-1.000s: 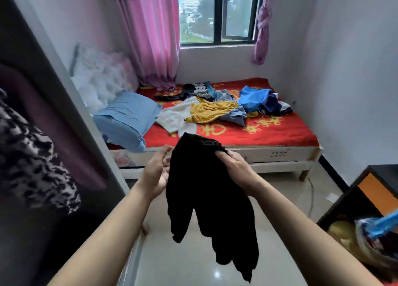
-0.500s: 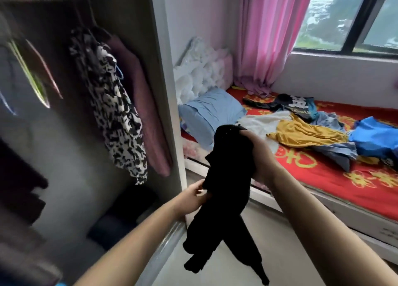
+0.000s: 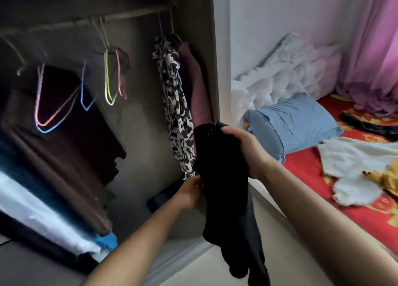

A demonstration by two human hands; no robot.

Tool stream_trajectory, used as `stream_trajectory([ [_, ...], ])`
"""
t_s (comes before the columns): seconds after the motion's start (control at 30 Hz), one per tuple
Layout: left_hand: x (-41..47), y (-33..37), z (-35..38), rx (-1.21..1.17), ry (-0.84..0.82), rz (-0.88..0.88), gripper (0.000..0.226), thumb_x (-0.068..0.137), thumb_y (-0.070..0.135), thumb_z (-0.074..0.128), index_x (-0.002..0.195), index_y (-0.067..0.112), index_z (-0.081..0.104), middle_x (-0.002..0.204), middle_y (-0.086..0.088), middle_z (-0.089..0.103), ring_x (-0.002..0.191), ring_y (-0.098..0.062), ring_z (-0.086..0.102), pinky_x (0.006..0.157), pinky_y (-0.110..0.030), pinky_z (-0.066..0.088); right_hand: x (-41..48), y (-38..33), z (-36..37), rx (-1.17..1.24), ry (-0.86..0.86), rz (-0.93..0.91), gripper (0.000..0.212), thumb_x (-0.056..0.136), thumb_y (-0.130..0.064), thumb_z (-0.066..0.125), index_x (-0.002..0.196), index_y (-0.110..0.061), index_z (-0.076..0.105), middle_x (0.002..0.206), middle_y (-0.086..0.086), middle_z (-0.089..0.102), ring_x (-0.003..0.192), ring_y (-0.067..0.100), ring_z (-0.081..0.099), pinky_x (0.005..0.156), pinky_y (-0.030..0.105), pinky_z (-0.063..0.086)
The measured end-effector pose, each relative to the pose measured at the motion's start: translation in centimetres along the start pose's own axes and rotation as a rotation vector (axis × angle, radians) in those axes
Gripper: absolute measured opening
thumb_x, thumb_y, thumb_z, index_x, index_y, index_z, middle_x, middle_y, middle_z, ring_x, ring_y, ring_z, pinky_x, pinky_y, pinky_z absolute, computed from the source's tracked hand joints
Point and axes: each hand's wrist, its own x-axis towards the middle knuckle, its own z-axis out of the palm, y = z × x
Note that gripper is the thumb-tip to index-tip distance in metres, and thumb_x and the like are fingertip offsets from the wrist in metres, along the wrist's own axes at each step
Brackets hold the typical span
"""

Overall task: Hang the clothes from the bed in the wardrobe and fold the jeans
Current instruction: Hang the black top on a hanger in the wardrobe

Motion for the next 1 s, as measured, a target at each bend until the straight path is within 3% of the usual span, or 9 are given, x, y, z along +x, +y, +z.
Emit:
stream_trajectory([
  [0.13,-1.7,-1.9,-4.5,-0.189,0.290,0.079,0.017,0.100,0.013,0.052,0.097,0.019,0.067,0.081,0.007,0.072,0.071,-0.005,0.065,0.062,-0.018,0.050,2.9,0.0,-2.1,0.012,0.099,-0.069,0.027,0.082,-0.038,0.062,0.078,-0.020,0.082,0.083,0.004,0.076,0.073,0.016,0.073,0.062,0.023,0.056],
  [0.23,-3.2,-1.3,-8.9,-0.191,0.548,0.110,0.020,0.101,0.015,0.051,0.102,0.026,0.068,0.097,0.009,0.074,0.088,-0.003,0.067,0.073,-0.018,0.050,5.5,1.2,-4.5,-0.438,0.302,-0.149,0.032,0.088,-0.038,0.056,0.070,-0.020,0.075,0.078,-0.001,0.071,0.077,0.015,0.065,0.067,0.021,0.049],
  [0.33,-4.9,0.9,-12.4,-0.207,0.700,0.171,0.024,0.094,0.019,0.057,0.082,0.030,0.075,0.084,0.011,0.074,0.079,-0.004,0.067,0.068,-0.018,0.051,7.4,3.6,-5.9,-0.787,0.313,-0.113,0.039,0.081,-0.054,0.049,0.074,-0.023,0.072,0.079,-0.006,0.072,0.083,0.015,0.064,0.079,0.026,0.049],
  [0.47,-7.1,3.7,-14.1,-0.189,0.716,0.177,0.017,0.070,0.035,0.067,0.070,0.018,0.071,0.069,0.002,0.065,0.065,-0.010,0.062,0.060,-0.023,0.050,9.5,5.8,-3.6,-0.970,0.268,-0.109,0.048,0.074,-0.058,0.039,0.079,-0.021,0.069,0.070,-0.009,0.067,0.085,0.020,0.063,0.082,0.035,0.047],
  [0.57,-7.5,4.5,-15.5,-0.228,0.728,0.193,0.013,0.077,0.027,0.069,0.071,0.017,0.073,0.071,-0.001,0.067,0.064,-0.011,0.062,0.056,-0.022,0.050,10.9,7.0,-1.3,-0.984,0.146,-0.182,0.021,0.089,-0.026,0.047,0.099,-0.025,0.066,0.090,-0.009,0.068,0.088,0.018,0.062,0.073,0.031,0.045],
  [0.63,-7.7,4.9,-16.8,-0.245,0.756,0.169,0.014,0.078,0.024,0.067,0.064,0.023,0.070,0.071,0.000,0.063,0.066,-0.011,0.059,0.060,-0.024,0.046,11.6,7.6,0.8,-0.989,0.010,-0.247,0.040,0.091,-0.006,0.046,0.122,-0.028,0.059,0.103,-0.006,0.068,0.085,0.010,0.062,0.078,0.030,0.046],
  [0.77,-8.7,5.6,-20.3,-0.310,0.750,0.170,0.009,0.062,0.030,0.063,0.059,0.023,0.058,0.077,-0.007,0.051,0.077,-0.020,0.048,0.075,-0.035,0.038,13.1,8.3,7.5,-0.889,-0.233,-0.219,0.049,0.083,-0.039,0.055,0.131,-0.032,0.052,0.107,-0.005,0.069,0.093,0.006,0.065,0.089,0.026,0.049],
  [0.87,-9.7,5.8,-23.3,-0.383,0.686,0.176,0.036,0.054,0.032,0.063,0.079,0.006,0.065,0.086,-0.013,0.056,0.085,-0.026,0.053,0.082,-0.038,0.040,14.5,9.4,13.0,-0.957,-0.382,-0.211,0.069,0.078,-0.068,0.064,0.136,-0.034,0.052,0.112,-0.014,0.068,0.102,-0.005,0.064,0.094,0.017,0.048],
  [1.0,-10.1,5.4,-27.4,-0.400,0.634,0.232,0.012,0.066,0.027,0.065,0.068,0.016,0.066,0.086,-0.012,0.061,0.088,-0.025,0.056,0.086,-0.037,0.042,17.1,11.6,18.5,-1.193,-0.367,-0.379,0.030,0.094,-0.048,0.062,0.116,-0.029,0.068,0.106,-0.010,0.073,0.100,0.005,0.066,0.096,0.028,0.050],
])
